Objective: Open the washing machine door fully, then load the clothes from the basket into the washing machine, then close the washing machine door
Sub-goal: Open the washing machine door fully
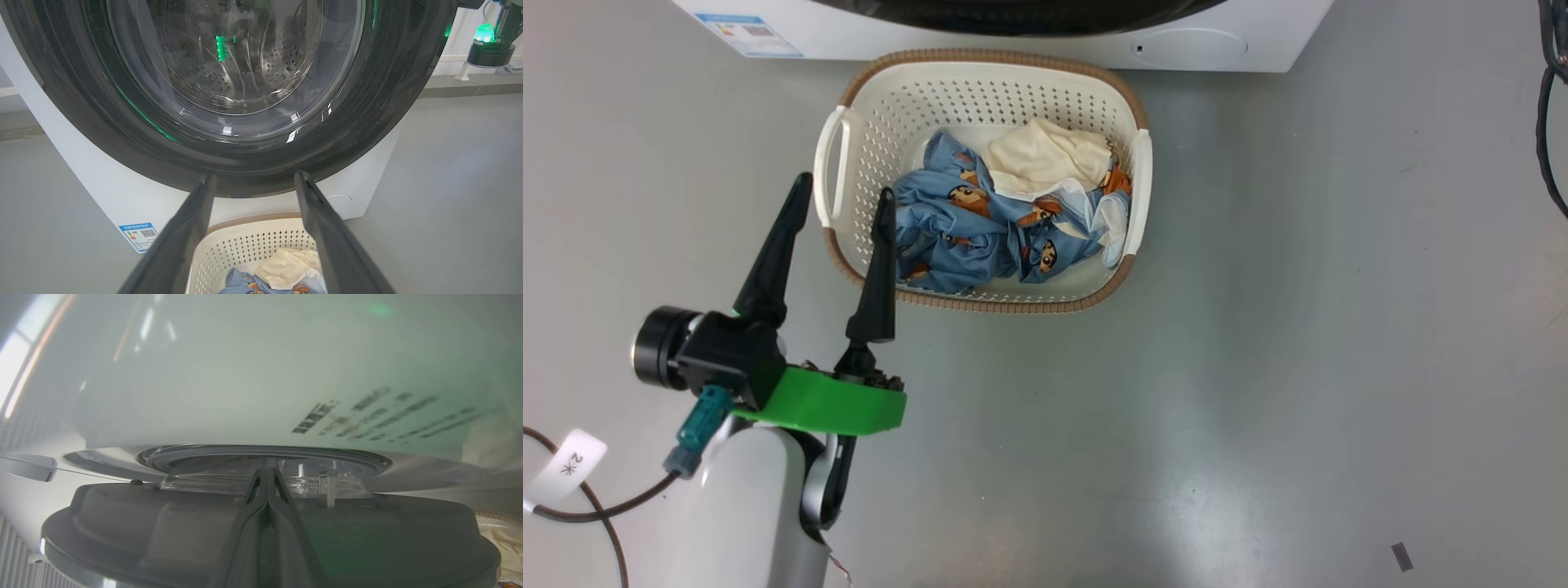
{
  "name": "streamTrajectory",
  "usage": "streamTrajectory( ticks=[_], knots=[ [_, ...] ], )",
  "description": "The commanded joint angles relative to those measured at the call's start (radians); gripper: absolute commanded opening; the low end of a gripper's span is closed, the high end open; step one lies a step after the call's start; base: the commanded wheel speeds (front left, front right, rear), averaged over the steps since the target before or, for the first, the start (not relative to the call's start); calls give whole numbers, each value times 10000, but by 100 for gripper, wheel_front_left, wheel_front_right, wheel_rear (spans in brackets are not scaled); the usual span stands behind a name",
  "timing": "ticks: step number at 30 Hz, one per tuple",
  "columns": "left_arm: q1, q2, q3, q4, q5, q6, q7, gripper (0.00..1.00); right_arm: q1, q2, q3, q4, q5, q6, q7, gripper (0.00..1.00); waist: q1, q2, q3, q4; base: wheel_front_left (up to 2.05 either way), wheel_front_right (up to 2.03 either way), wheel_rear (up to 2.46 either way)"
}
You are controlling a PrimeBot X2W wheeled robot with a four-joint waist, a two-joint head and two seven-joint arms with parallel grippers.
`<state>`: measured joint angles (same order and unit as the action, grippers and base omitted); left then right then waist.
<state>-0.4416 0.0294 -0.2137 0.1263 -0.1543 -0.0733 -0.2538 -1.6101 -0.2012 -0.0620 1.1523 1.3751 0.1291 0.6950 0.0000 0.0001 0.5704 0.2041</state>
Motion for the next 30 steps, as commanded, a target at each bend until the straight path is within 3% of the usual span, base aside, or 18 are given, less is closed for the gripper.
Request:
streamTrajectory(
  ticks=[1,30],
  knots=[
    [-21,208,323,-233,-7,104,-80,100,124,359,86,-369,13,16,194,0,0,-1,-31,-37,0,0,0],
    [747,208,606,6,40,98,-80,100,4878,1245,111,-4222,1042,16,2260,0,0,-1,-1485,-521,0,0,0]
  ],
)
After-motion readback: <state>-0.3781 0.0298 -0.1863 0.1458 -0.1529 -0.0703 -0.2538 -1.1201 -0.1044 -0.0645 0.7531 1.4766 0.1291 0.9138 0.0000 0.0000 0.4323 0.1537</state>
